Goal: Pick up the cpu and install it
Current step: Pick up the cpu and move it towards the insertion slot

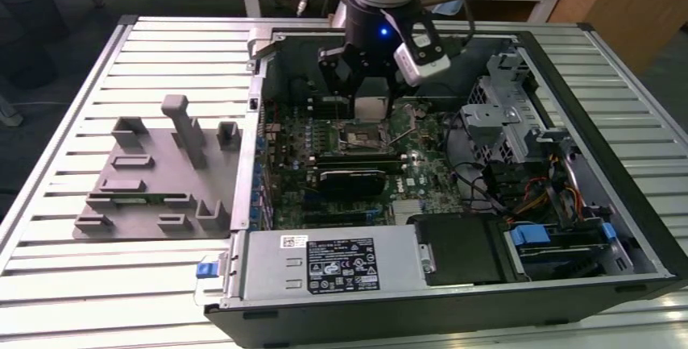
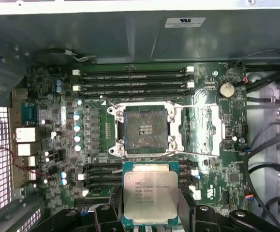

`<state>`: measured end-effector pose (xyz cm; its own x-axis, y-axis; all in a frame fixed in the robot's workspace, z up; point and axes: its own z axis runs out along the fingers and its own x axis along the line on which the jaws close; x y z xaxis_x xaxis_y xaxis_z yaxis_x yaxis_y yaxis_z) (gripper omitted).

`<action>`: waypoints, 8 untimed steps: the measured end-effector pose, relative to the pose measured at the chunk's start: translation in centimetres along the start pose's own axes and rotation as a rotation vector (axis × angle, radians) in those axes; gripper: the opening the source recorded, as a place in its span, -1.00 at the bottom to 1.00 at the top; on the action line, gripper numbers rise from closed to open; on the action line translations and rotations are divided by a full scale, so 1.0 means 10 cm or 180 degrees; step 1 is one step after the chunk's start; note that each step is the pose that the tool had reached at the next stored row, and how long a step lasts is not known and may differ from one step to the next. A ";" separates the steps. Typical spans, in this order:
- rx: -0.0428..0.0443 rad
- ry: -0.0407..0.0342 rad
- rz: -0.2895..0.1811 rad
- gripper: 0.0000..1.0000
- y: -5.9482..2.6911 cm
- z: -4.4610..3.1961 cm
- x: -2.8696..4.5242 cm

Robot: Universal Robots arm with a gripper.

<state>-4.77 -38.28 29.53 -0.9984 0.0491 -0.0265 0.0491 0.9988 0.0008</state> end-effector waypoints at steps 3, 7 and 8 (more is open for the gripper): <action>0.0000 0.0000 0.0000 0.08 0.039 0.032 0.000; 0.0000 0.0000 0.0000 0.08 0.108 0.063 0.001; 0.0000 0.0000 0.0000 0.08 0.127 0.069 0.002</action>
<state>-4.70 -37.01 28.84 -0.9984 0.0492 -0.0266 0.0492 0.9988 0.0008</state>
